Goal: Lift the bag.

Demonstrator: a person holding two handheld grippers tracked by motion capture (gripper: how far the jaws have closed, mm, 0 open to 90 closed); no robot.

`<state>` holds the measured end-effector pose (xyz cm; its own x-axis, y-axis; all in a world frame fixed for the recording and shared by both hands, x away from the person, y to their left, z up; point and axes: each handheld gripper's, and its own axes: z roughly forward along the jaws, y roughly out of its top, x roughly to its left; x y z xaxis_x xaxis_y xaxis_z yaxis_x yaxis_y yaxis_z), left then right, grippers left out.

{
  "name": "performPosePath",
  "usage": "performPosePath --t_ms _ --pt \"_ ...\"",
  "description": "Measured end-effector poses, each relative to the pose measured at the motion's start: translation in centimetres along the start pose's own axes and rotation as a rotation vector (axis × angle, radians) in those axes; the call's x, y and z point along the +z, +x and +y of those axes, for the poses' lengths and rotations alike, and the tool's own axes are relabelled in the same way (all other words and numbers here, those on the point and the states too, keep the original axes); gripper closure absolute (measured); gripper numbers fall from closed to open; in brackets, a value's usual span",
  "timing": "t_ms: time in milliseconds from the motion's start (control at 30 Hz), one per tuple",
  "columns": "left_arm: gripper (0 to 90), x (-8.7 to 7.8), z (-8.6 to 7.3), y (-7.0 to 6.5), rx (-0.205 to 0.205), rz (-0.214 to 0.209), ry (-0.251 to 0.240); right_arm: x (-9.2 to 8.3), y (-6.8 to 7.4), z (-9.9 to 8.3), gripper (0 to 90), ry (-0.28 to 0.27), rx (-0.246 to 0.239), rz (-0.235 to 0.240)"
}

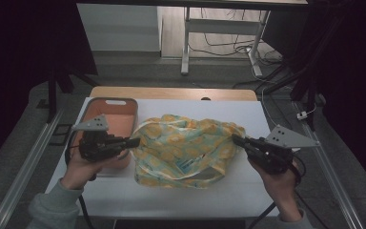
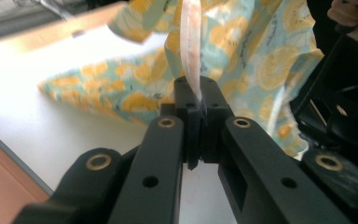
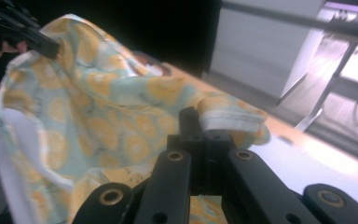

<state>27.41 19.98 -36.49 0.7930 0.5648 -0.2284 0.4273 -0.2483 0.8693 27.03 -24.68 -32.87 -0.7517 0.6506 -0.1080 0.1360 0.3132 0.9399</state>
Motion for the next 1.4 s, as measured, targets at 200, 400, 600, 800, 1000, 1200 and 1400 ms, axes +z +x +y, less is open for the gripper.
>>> performPosePath --t_ms 200,400,600,800,1000,1200,1400 --pt "87.9 -2.9 2.7 -0.2 0.025 0.039 -0.107 -0.3 -1.9 3.2 89.7 -0.070 -0.005 -0.044" --pt "88.0 -4.7 5.1 -0.8 0.072 0.072 -0.176 -0.3 -4.1 5.8 89.7 -0.140 0.017 -0.083" --pt "87.9 -3.3 5.8 -0.1 0.067 0.117 -0.154 0.3 -6.6 6.1 89.7 -0.162 0.077 -0.137" --pt "87.7 0.1 3.7 2.4 -0.015 0.114 -0.067 2.6 -7.4 3.6 89.6 -0.061 0.113 -0.109" --pt "87.4 2.8 1.3 4.2 -0.075 0.115 -0.001 4.9 -8.4 -0.2 89.6 0.024 0.181 -0.089" --pt "86.8 5.7 -0.6 4.5 -0.084 0.119 0.086 7.9 -8.6 -4.3 89.5 0.125 0.224 -0.050" --pt "83.1 7.6 -1.9 4.7 -0.088 0.111 0.143 10.1 -8.1 -6.9 89.3 0.180 0.248 -0.004"
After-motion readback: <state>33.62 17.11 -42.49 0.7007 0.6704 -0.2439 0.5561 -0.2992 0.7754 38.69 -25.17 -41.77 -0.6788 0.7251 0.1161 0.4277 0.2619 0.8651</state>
